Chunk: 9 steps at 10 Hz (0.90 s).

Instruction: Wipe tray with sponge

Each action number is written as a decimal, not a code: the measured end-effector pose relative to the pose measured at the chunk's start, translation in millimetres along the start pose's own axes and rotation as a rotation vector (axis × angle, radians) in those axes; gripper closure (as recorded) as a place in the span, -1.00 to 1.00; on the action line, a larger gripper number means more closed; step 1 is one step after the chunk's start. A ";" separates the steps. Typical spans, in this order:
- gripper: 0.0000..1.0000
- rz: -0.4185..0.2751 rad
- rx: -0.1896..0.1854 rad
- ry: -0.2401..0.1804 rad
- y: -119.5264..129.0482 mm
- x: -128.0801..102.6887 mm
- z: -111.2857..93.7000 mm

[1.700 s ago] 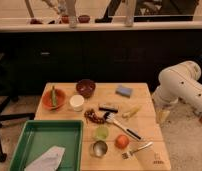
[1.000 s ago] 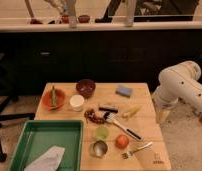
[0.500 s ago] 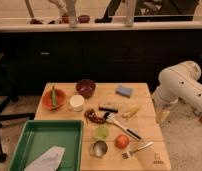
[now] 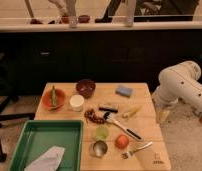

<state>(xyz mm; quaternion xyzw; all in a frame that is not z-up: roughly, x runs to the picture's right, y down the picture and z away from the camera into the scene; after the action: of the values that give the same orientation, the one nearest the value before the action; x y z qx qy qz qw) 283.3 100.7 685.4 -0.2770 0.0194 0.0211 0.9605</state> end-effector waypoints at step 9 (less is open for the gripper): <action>-0.60 0.176 0.005 -0.052 -40.3 -27.4 3.3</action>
<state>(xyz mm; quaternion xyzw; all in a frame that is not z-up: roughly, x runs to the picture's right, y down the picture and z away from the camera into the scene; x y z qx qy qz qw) 258.0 67.6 710.9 -0.2712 0.0187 0.1124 0.9557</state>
